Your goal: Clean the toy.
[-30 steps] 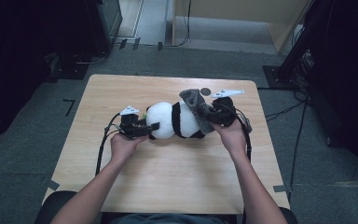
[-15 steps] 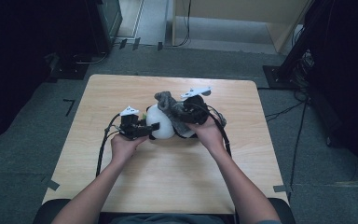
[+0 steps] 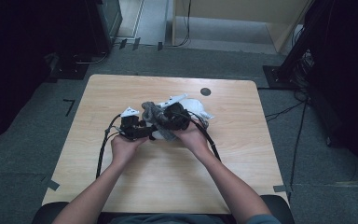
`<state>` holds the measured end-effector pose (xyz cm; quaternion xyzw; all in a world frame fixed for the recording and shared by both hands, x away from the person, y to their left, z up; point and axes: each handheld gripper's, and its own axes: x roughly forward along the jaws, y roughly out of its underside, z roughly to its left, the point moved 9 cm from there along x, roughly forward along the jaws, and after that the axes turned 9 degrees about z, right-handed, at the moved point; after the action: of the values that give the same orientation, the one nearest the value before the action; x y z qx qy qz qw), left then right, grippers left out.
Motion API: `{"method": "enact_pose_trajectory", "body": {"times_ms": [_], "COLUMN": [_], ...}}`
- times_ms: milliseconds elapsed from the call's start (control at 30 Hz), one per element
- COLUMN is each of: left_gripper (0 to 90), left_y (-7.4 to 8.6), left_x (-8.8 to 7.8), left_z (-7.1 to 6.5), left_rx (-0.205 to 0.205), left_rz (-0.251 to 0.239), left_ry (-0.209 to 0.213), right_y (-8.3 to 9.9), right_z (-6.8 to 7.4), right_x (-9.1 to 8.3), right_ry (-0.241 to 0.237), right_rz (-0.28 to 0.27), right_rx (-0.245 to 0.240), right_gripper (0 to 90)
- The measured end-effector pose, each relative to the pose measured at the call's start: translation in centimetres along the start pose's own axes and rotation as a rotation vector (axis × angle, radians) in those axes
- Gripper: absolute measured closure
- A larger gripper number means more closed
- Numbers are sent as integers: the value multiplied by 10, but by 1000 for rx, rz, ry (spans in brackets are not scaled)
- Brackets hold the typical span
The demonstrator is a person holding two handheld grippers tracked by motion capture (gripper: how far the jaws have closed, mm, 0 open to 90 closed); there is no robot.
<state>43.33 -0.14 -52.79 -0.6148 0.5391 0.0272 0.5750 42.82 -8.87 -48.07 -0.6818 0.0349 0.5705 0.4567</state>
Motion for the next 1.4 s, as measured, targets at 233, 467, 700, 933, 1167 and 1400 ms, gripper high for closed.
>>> {"method": "enact_pose_trajectory", "body": {"times_ms": [233,467,700,933,1167,1400], "left_gripper": [413,417,416,417,417,418], "left_y": [0,0,-2,-4,-5,-6], "left_x": [1,2,2,2,2,2], "left_z": [1,1,2,1,1,1], "left_rx": [8,17,21,24,30,32], "left_rz": [-4,-3,10,24,37,37], "left_ry": [0,-4,2,2,6,6], "right_y": [6,21,32,43,56,71], "right_z": [-9,-23,-34,-51,-70,-90], "right_x": [-5,-20,-40,-60,-78,-83], "right_ry": [5,15,46,68,107,114], "right_rz": [-1,4,-1,-26,-45,-57], "right_rx": [11,51,79,141,192,259], "right_gripper": [784,786,787,786,784,781]}}
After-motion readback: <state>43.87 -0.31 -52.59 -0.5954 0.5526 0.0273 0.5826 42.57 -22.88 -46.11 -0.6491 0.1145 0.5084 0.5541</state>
